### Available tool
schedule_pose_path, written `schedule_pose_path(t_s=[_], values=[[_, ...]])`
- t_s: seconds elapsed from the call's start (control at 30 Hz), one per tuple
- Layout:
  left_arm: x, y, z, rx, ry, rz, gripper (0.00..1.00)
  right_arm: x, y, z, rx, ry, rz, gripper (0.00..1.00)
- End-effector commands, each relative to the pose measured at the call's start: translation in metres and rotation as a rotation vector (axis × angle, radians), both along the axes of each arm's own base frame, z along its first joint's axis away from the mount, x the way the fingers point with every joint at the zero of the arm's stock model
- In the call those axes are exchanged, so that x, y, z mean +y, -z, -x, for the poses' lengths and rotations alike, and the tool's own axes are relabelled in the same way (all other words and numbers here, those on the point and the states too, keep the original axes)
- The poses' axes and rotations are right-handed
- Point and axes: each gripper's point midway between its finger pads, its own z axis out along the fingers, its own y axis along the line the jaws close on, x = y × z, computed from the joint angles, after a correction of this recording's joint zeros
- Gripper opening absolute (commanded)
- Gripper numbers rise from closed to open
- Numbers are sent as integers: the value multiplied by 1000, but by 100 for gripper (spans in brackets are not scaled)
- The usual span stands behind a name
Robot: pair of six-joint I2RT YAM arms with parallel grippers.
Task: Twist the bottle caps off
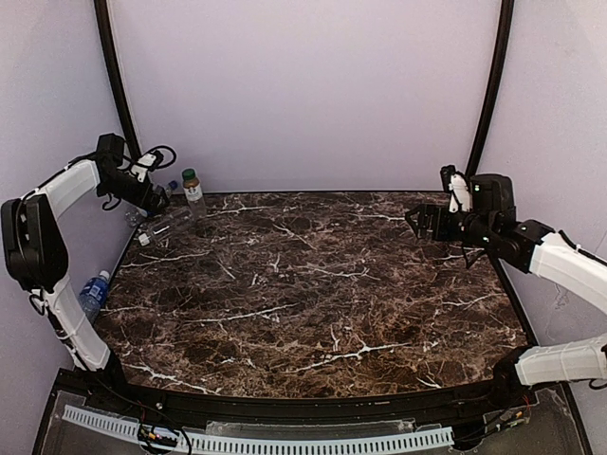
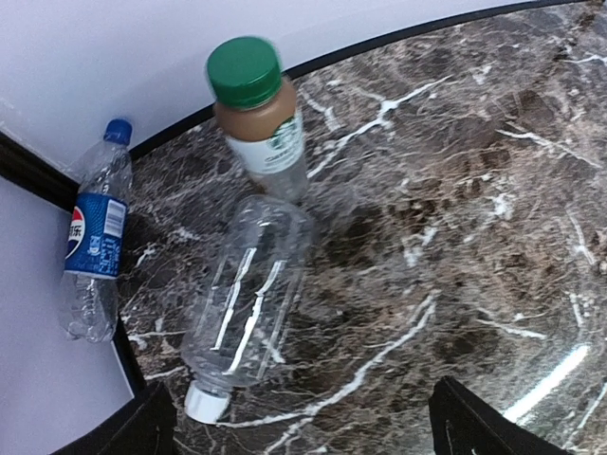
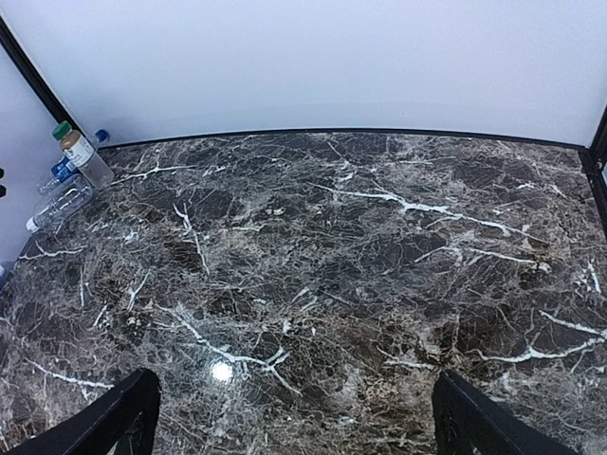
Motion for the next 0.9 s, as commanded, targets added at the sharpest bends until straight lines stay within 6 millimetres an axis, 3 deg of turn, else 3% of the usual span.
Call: schedule_pose_path(t_s=[0.0, 0.13, 0.37, 0.63, 0.87], values=[[34, 41, -7, 136, 35, -87, 98, -1, -7, 4, -36, -13, -7, 99], [48, 69, -2, 226, 100, -186, 94, -2, -7, 6, -37, -14, -2, 99], [49, 102, 31, 280, 347, -280, 90, -3, -4, 8, -31, -17, 5, 99], [62, 123, 20, 291, 399, -377, 81, 4, -5, 8, -23, -49, -11, 99], [57, 148, 37, 381, 447, -339, 70, 3, -5, 9, -24, -44, -14, 99]])
